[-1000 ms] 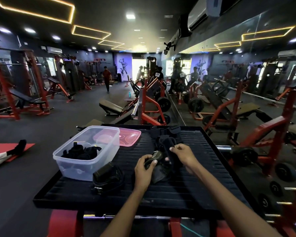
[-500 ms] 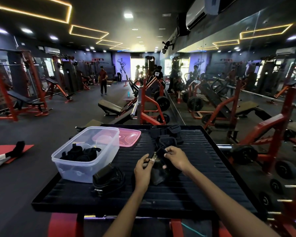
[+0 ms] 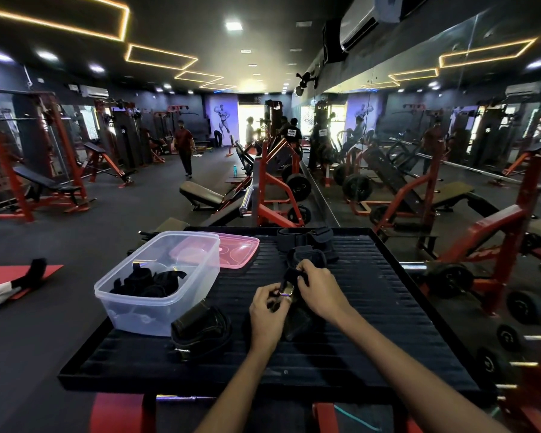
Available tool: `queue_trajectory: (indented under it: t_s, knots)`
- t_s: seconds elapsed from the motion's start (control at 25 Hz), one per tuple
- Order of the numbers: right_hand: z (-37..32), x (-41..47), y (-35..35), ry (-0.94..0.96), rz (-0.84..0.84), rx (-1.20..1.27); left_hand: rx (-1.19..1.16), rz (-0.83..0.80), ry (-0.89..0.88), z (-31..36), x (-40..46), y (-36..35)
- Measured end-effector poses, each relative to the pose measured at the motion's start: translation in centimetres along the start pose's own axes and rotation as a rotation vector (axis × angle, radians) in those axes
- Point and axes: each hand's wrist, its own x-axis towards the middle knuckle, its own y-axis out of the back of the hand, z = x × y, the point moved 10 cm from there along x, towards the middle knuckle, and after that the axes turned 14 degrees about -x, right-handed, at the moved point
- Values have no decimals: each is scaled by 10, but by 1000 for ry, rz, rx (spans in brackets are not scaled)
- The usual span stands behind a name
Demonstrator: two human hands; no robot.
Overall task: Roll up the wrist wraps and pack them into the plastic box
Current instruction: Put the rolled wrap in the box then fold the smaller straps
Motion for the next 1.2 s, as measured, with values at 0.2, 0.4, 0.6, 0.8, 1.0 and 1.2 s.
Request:
queue_trajectory:
  t_s: [0.2,0.4,0.6,0.8,1.0,1.2]
  knots:
    - [0,5,-10,-155,-120,572,44,-17,-40,5,0,-3]
    - [27,4,-8,-310,-28,450,47,-17,-51,3,0,-1]
    - [32,8,-16,-270,-113,344,33,-35,-31,-9,1,-2]
    - [26,19,-15,-223,-132,311,78,-75,-82,1,-2,-5]
    - [29,27,-18,-239,-128,337,110,-153,-166,12,-5,-12]
    - [26,32,-26,-240,-160,444,145,-179,-189,12,-7,-15]
